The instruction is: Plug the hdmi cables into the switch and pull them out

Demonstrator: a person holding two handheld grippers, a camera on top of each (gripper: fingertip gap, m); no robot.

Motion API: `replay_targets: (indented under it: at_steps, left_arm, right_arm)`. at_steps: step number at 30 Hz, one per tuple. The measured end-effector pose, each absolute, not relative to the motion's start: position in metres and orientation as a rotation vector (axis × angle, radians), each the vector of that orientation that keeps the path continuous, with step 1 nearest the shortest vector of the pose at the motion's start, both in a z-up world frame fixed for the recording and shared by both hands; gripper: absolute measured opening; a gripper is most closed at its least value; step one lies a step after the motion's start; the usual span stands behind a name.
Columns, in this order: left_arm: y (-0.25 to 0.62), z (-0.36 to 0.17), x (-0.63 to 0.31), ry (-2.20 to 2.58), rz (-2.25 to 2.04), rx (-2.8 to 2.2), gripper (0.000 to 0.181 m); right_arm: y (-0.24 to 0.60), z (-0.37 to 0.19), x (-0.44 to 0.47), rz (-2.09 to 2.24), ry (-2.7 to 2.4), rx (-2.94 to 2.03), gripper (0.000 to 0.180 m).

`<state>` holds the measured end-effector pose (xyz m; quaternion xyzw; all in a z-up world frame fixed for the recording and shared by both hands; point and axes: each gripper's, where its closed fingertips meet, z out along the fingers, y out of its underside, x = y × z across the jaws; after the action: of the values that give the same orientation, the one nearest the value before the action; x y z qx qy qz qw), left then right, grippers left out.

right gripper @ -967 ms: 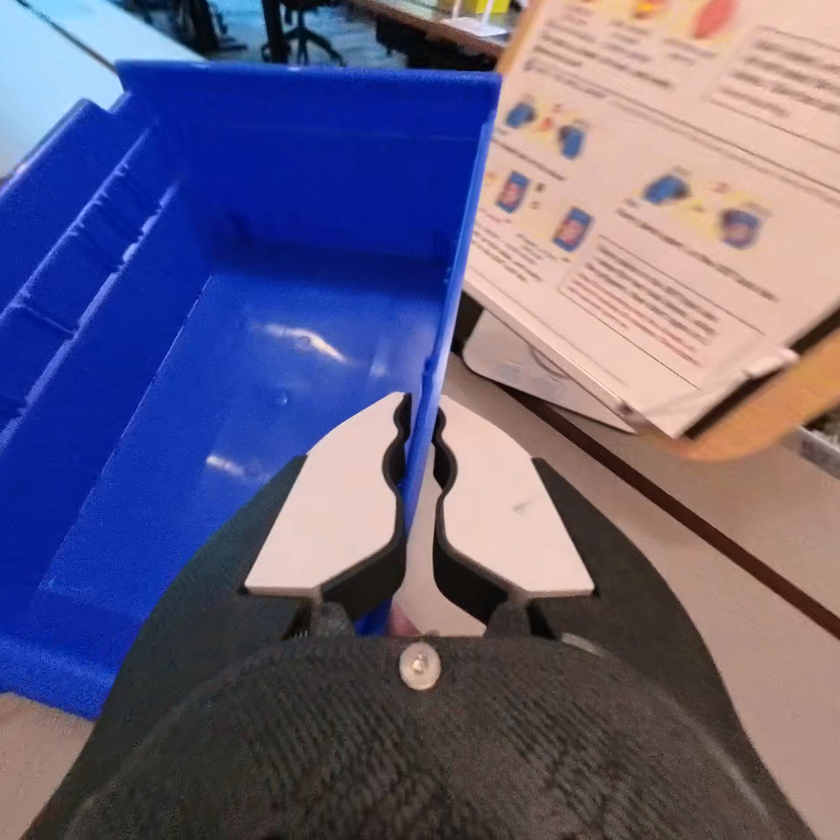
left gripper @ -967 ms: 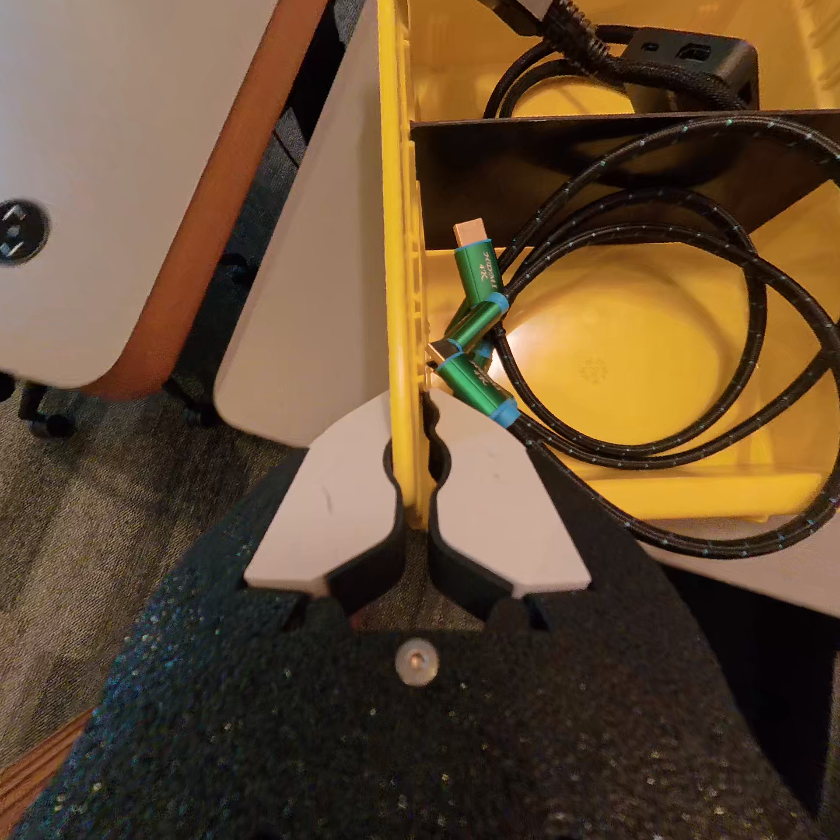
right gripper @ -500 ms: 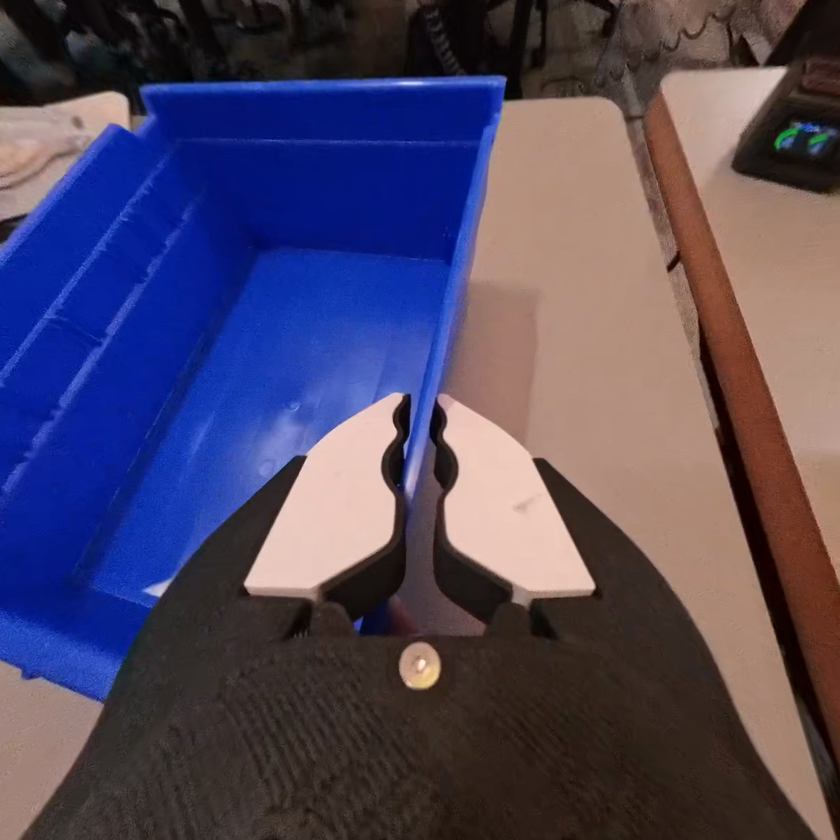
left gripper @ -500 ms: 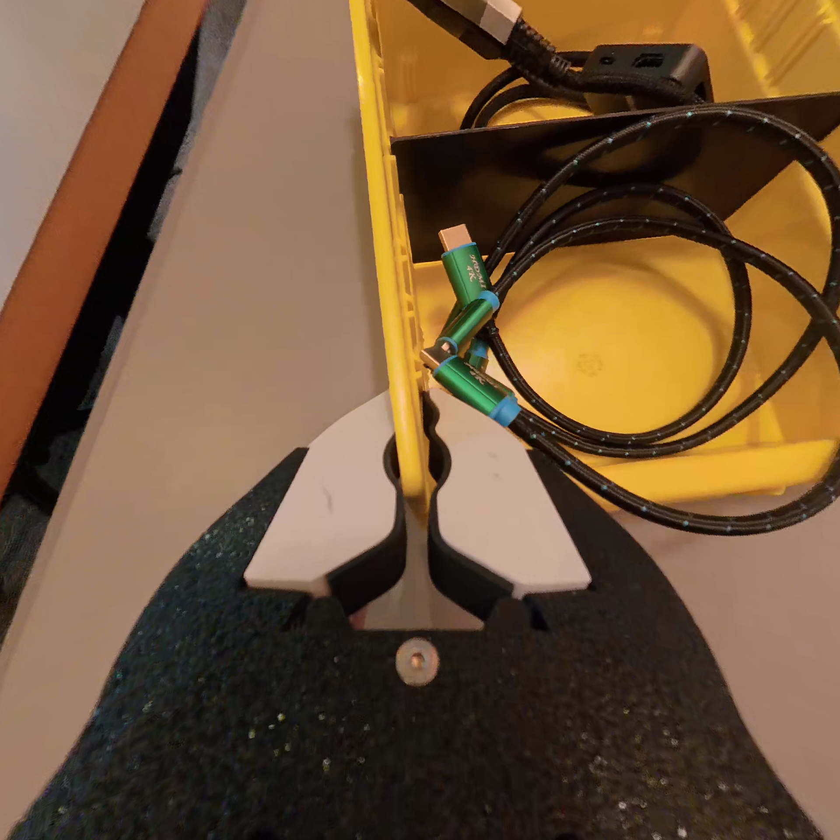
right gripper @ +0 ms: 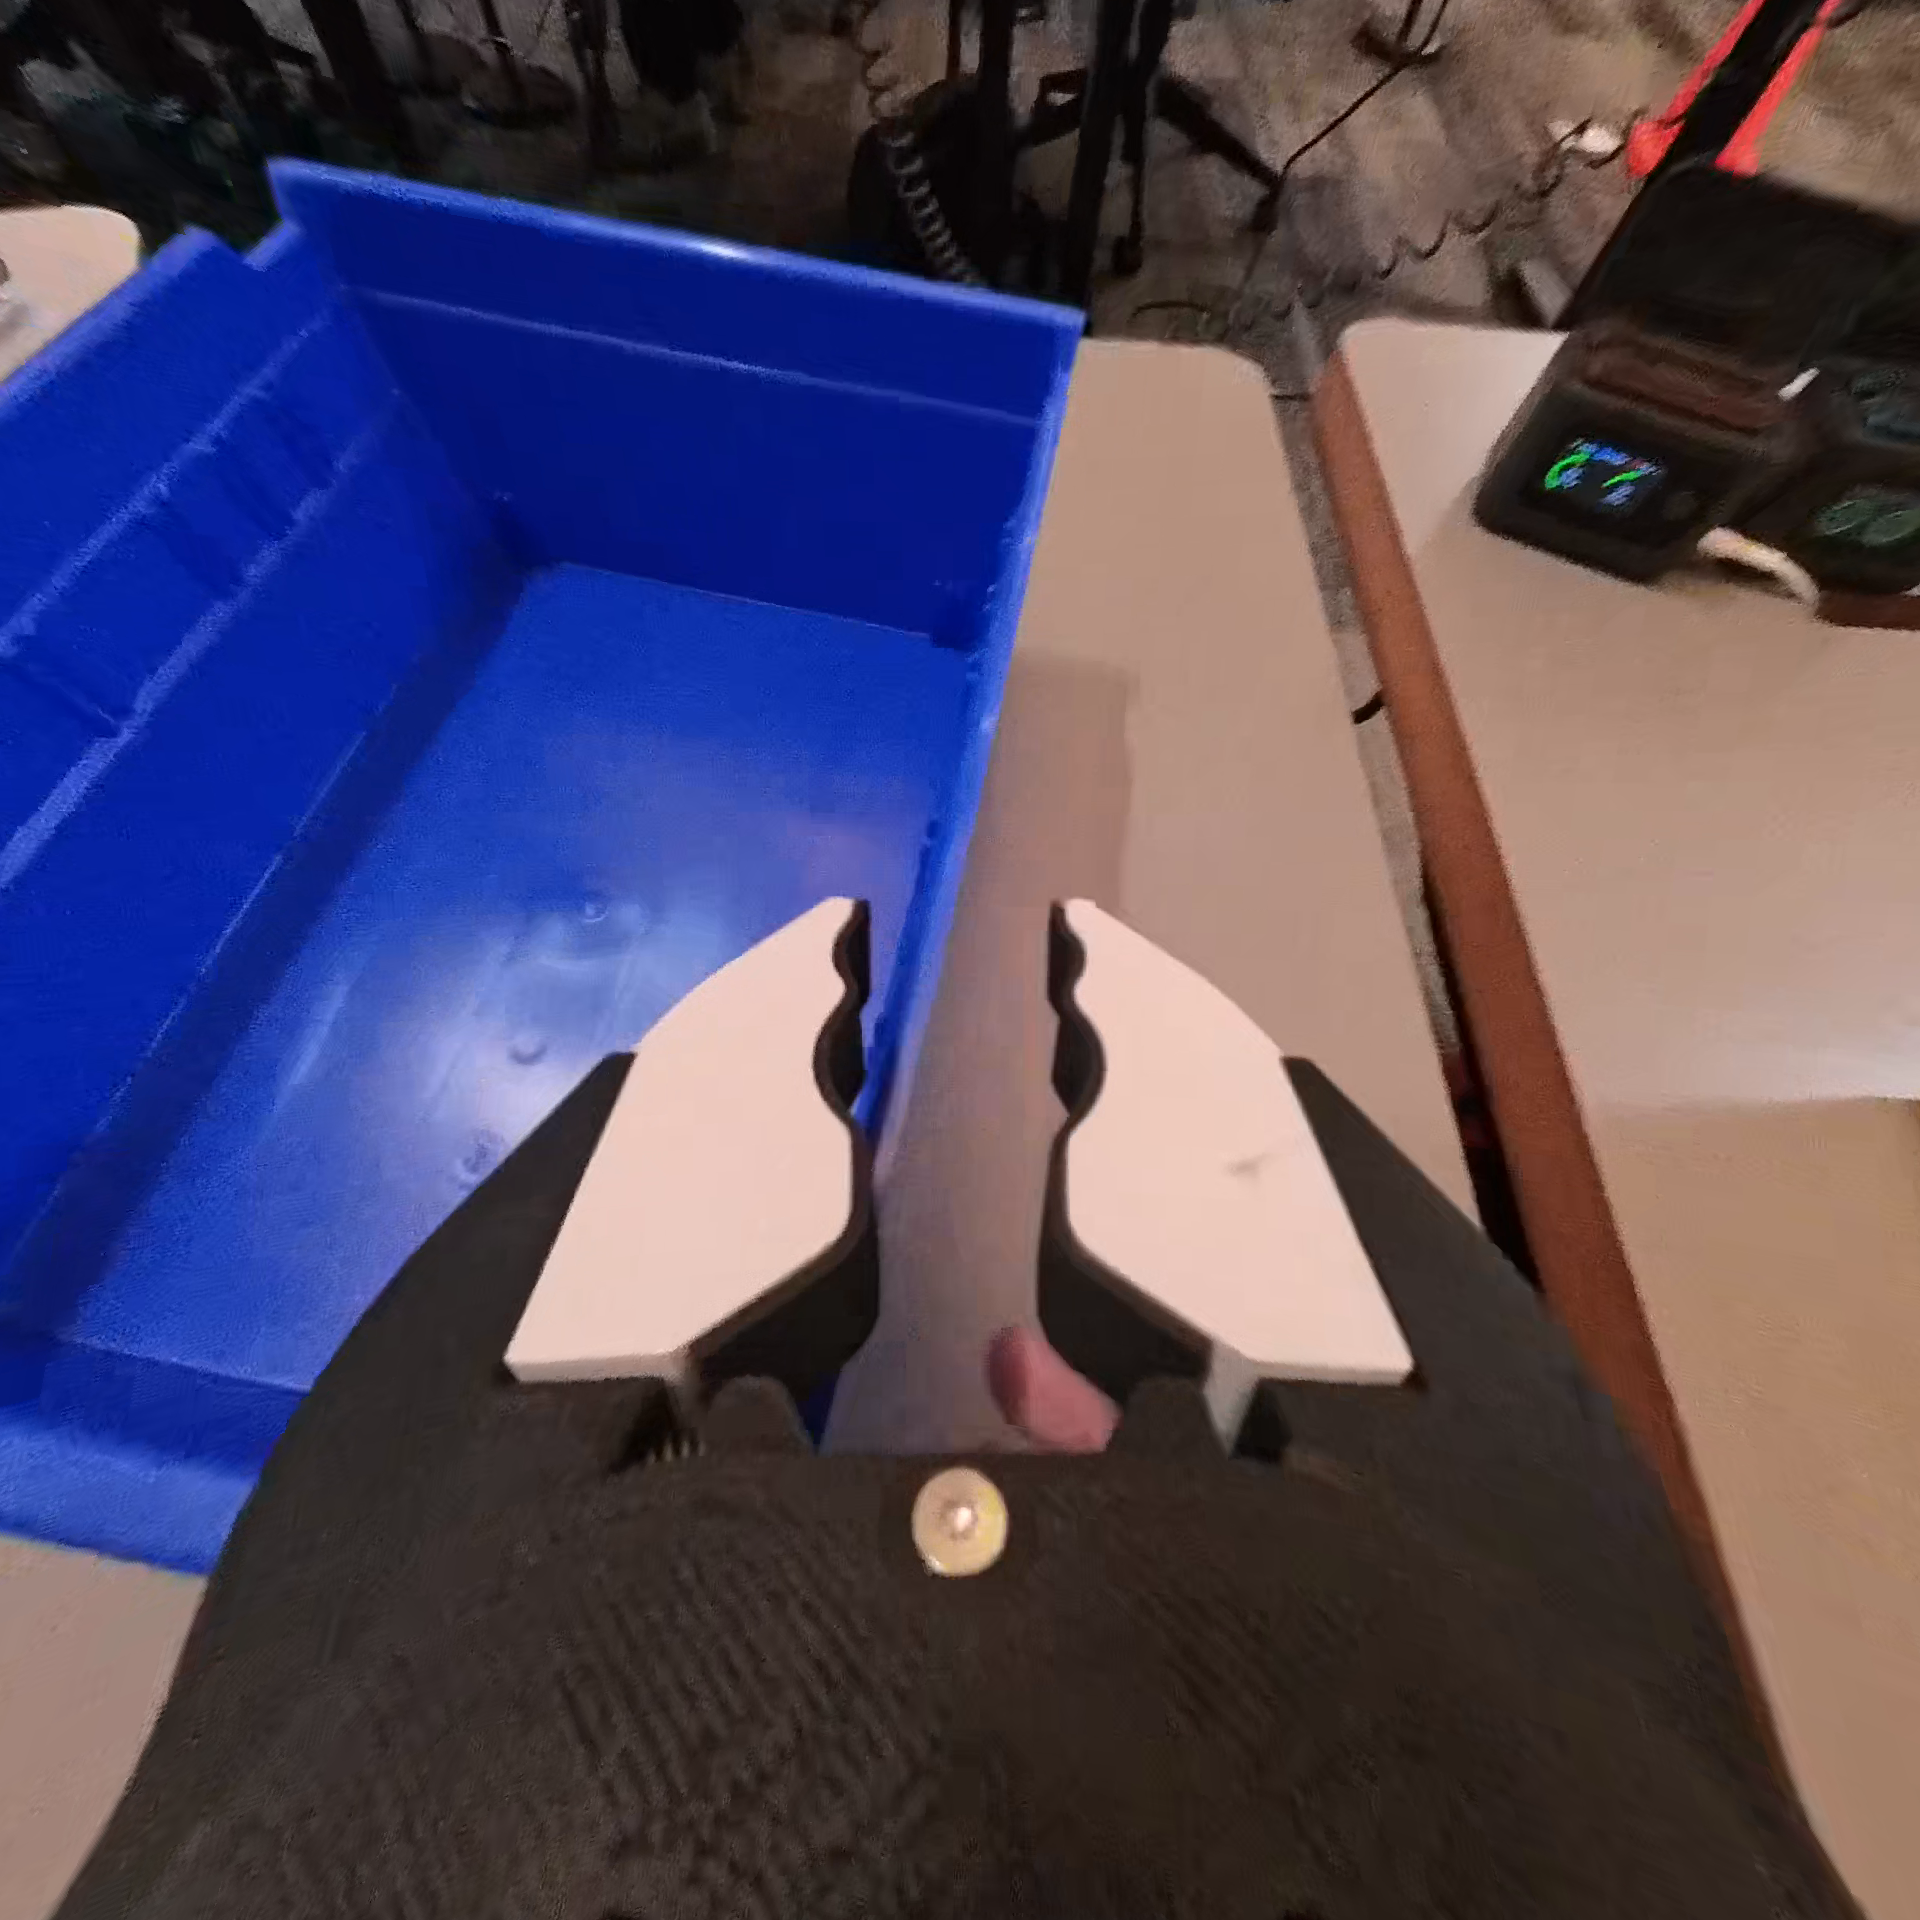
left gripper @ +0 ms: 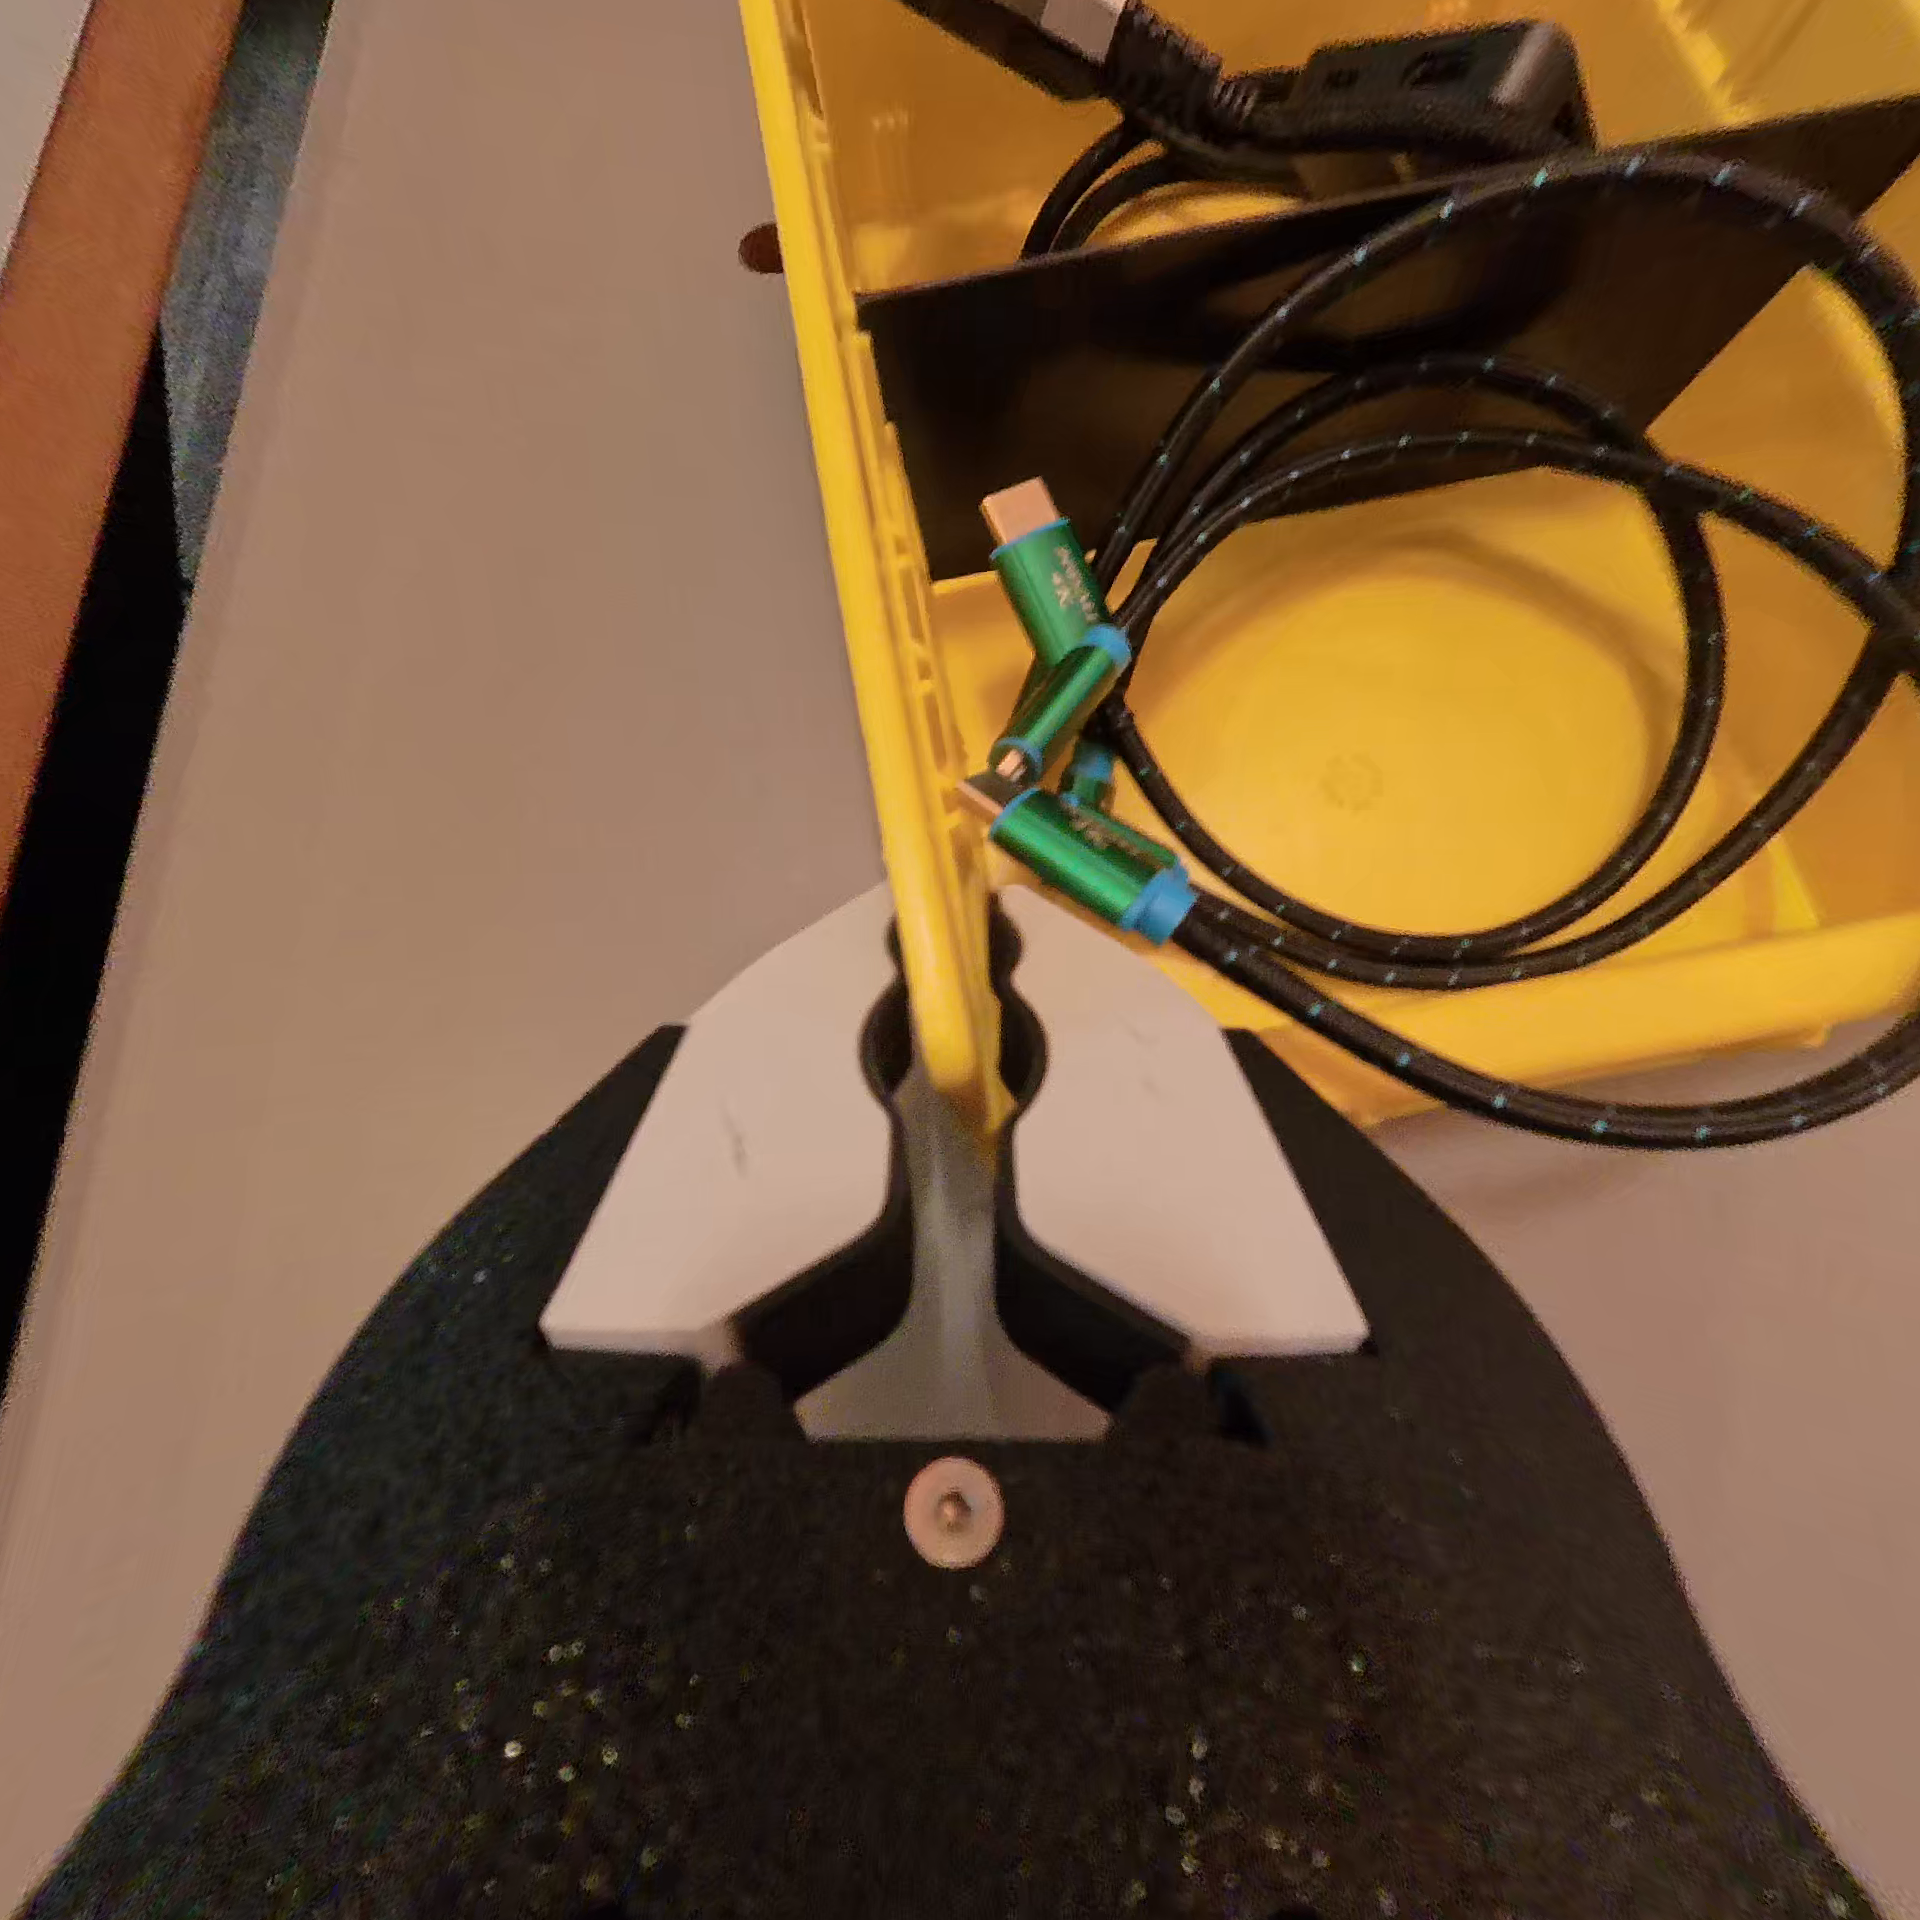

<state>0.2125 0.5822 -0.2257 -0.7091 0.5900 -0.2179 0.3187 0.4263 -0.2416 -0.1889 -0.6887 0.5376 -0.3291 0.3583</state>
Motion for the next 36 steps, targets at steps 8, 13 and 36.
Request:
replay_targets:
  at_steps: [8,13,36]
  left_arm:
    - [0.581,-0.142,0.207,1.521,-0.574,-1.803,0.038]
    - [0.528,-0.124,0.259,1.62,-0.905,-1.924,0.038]
    - [0.506,-0.202,0.411,1.967,-0.304,-2.553,0.06]
  right_arm:
    - [-0.16,-0.117,0.348,-0.943,1.006,-1.711,0.097]
    - [-0.068,-0.115,0.326,-0.703,0.781,-1.662,0.094]
    - [-0.048,-0.152,0.327,-0.598,0.733,-1.784,0.081]
